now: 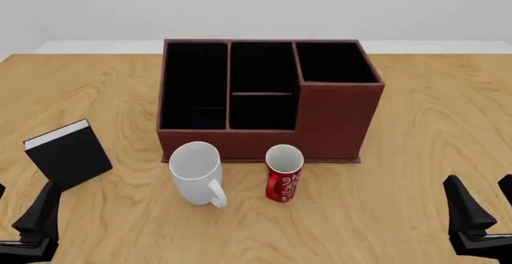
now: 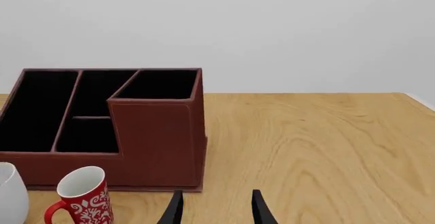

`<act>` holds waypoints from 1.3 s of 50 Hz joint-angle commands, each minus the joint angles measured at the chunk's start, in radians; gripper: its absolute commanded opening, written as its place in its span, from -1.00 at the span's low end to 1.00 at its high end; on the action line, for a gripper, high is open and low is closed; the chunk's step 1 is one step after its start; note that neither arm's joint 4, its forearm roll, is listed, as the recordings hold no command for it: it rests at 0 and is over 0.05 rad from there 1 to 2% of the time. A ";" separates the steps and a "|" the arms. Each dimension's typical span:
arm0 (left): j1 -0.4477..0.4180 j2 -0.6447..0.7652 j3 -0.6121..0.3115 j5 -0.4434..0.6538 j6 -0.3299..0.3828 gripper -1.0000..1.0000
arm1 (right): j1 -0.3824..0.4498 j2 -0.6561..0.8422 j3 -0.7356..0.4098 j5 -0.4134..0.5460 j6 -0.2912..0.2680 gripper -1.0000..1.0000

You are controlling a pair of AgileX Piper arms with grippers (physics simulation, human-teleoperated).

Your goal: Pick up the white mug and place it to the right of the caddy.

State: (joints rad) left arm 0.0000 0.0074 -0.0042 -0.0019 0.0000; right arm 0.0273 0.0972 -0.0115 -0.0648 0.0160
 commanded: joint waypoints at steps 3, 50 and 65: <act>0.000 0.000 0.000 0.000 0.000 1.00 | 0.030 0.029 -0.025 -0.005 0.016 1.00; 0.000 0.000 0.000 0.000 0.000 1.00 | 0.289 0.321 -0.590 0.139 -0.147 1.00; 0.000 0.000 0.000 0.000 0.000 1.00 | 0.410 0.420 -0.773 0.175 -0.198 1.00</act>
State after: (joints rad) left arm 0.0000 0.0075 -0.0043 -0.0019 0.0000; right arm 0.3560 0.4549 -0.6651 0.0831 -0.1506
